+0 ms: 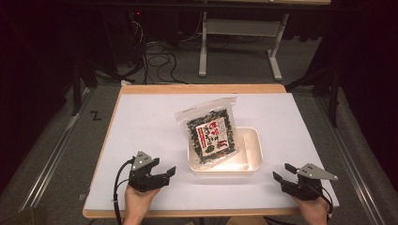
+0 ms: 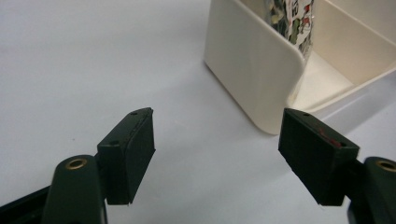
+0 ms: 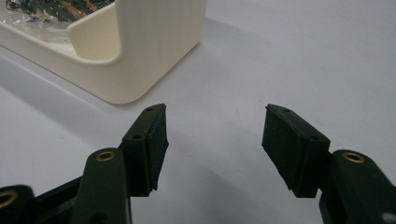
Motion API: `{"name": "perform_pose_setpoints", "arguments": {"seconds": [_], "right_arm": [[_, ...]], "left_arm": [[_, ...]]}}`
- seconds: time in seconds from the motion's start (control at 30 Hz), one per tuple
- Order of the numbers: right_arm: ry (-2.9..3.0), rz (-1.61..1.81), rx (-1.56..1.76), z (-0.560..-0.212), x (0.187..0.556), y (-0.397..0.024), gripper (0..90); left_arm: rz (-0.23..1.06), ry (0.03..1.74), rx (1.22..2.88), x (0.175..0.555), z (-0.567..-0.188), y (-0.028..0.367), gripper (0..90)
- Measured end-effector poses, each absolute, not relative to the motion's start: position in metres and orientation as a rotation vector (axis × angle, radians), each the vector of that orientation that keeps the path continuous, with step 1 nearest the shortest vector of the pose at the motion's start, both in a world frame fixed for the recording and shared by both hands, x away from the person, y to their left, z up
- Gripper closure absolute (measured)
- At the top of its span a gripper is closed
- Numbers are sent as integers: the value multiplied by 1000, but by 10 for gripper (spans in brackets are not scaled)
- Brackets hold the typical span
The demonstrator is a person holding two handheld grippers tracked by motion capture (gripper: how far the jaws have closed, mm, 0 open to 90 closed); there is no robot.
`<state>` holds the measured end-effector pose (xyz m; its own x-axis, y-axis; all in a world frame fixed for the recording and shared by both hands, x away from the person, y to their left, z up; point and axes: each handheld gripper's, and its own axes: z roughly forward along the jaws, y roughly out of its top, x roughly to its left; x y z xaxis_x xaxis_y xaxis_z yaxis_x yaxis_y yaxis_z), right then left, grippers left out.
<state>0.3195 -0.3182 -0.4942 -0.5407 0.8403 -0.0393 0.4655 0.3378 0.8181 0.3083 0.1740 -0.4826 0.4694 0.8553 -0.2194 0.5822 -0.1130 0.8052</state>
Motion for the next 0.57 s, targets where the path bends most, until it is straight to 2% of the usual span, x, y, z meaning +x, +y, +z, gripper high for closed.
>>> {"name": "perform_pose_setpoints", "arguments": {"seconds": [0.2,0.57], "right_arm": [[2145,1089,1146,-494,319,-317,408],[2152,1089,1130,-494,320,-318,408]], "left_arm": [[470,1268,1872,307,-495,176,284],[455,1282,1853,306,-498,178,285]]}}
